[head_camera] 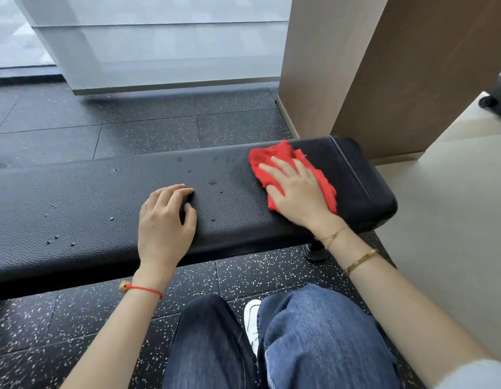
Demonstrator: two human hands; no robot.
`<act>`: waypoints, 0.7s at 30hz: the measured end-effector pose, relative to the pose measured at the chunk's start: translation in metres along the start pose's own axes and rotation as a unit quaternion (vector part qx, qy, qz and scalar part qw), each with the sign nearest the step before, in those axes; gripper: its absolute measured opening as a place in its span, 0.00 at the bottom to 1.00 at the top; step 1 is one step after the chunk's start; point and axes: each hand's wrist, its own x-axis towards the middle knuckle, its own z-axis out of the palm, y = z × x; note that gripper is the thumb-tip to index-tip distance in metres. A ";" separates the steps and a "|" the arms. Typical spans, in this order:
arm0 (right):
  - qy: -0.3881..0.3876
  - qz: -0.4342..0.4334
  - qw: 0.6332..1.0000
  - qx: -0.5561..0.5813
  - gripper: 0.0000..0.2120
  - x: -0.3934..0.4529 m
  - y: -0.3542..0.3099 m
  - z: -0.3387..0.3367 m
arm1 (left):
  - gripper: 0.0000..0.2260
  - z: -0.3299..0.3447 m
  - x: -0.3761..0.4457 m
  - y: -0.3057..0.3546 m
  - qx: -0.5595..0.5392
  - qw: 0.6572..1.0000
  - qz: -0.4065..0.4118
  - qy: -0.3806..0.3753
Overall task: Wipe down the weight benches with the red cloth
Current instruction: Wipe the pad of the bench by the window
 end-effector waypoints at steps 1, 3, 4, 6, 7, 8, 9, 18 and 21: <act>-0.009 -0.029 1.000 0.000 0.24 -0.011 -0.004 0.001 | 0.12 0.001 0.000 -0.001 0.000 1.000 0.002 0.000; -0.006 -0.054 0.999 0.002 0.24 -0.030 0.001 0.000 | 0.12 0.001 0.000 -0.001 0.000 1.000 0.006 -0.002; 0.005 -0.049 0.999 0.001 0.24 -0.036 0.008 -0.002 | 0.12 0.000 0.000 -0.002 0.000 1.000 0.007 -0.003; 0.038 -0.013 0.999 -0.004 0.23 -0.046 0.027 -0.006 | 0.12 -0.001 -0.001 -0.001 0.000 1.000 0.008 -0.004; 0.055 0.017 0.998 -0.005 0.22 -0.048 0.039 -0.009 | 0.12 -0.001 -0.001 -0.001 0.000 1.000 0.009 -0.004; 0.069 0.051 0.996 -0.007 0.22 -0.048 0.050 -0.012 | 0.12 -0.002 0.000 0.000 0.000 1.000 0.011 -0.005; 0.078 0.088 0.993 -0.011 0.22 -0.045 0.060 -0.014 | 0.12 -0.002 0.000 0.000 0.001 1.000 0.012 -0.004; 0.029 0.136 0.990 -0.002 0.23 0.021 0.044 -0.013 | 0.12 -0.005 0.000 0.005 0.000 1.000 0.002 -0.011; 0.013 0.035 0.999 0.001 0.23 -0.004 0.029 -0.008 | 0.12 -0.004 0.000 0.004 -0.002 1.000 0.007 -0.010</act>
